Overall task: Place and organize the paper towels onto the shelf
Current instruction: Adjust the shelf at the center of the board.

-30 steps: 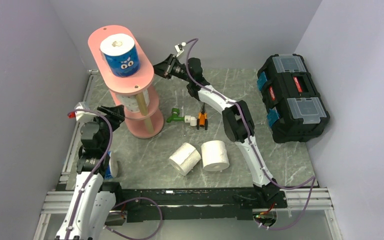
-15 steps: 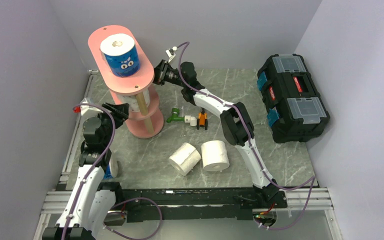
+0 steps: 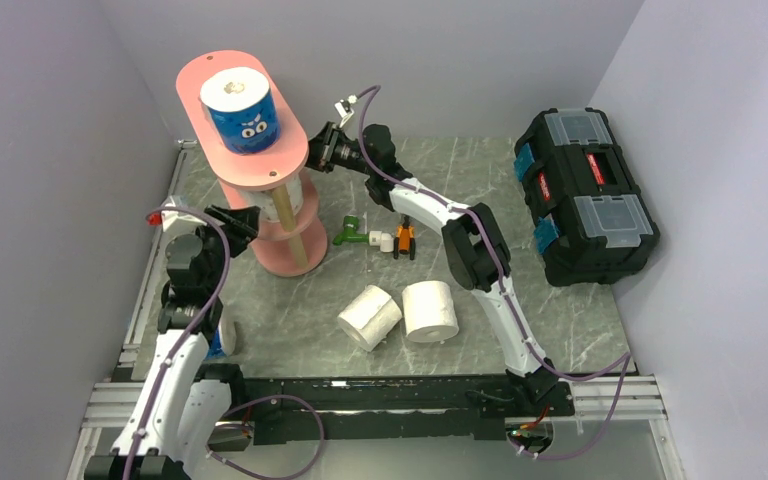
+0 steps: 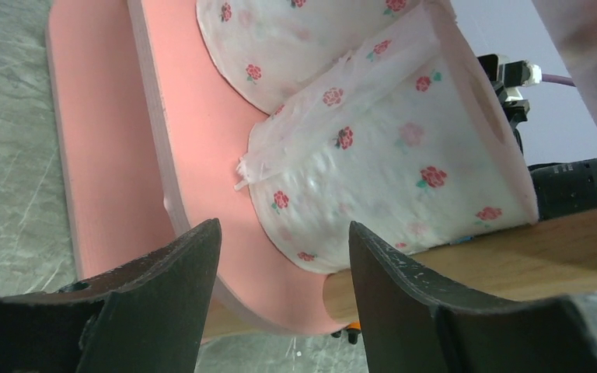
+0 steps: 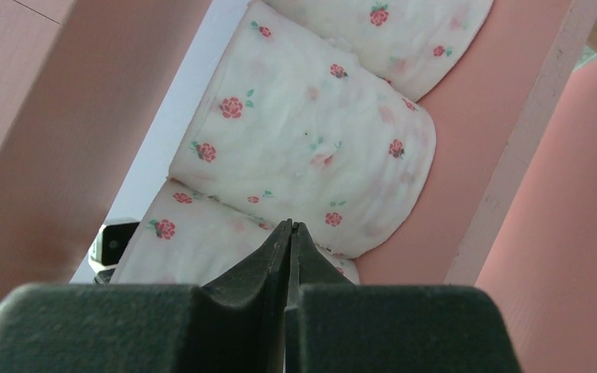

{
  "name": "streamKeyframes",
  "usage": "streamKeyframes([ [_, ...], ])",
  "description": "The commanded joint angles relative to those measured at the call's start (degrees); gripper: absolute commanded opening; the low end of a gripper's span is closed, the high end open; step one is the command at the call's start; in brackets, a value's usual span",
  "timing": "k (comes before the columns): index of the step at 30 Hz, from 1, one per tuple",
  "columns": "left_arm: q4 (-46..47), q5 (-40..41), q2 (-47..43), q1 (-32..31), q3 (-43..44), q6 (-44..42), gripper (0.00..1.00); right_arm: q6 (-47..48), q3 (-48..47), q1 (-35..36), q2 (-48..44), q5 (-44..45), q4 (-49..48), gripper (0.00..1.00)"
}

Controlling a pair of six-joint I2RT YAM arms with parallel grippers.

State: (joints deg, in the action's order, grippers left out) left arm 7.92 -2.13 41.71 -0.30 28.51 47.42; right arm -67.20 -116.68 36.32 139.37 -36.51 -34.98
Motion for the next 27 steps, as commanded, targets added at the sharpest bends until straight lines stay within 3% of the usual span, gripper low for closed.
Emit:
streamKeyframes([
  [1,-6.8,4.6,-5.9,0.1,3.8,-2.2,0.68,2.1,1.5,-0.8,-7.0,0.0,0.0,0.05],
  [7,-35.7,24.4,-8.1,0.1,15.5,-2.8,0.82,7.0,10.6,-3.3,-15.3,6.2,1.5,0.06],
  [13,-49.3,38.2,-9.6,0.1,22.8,-3.0,0.9,15.6,21.3,-3.9,-26.2,16.0,9.4,0.08],
  [17,-54.3,45.9,-9.8,0.1,26.5,-4.5,0.99,20.6,32.4,-4.0,-36.8,25.6,14.9,0.17],
  [20,-56.3,47.4,-9.9,0.0,28.0,-3.8,0.99,22.9,40.2,-4.0,-43.7,31.5,18.1,0.31],
  [27,-54.4,37.7,-10.4,0.0,24.4,-2.6,1.0,32.0,51.4,1.4,-52.6,37.1,26.4,0.43],
])
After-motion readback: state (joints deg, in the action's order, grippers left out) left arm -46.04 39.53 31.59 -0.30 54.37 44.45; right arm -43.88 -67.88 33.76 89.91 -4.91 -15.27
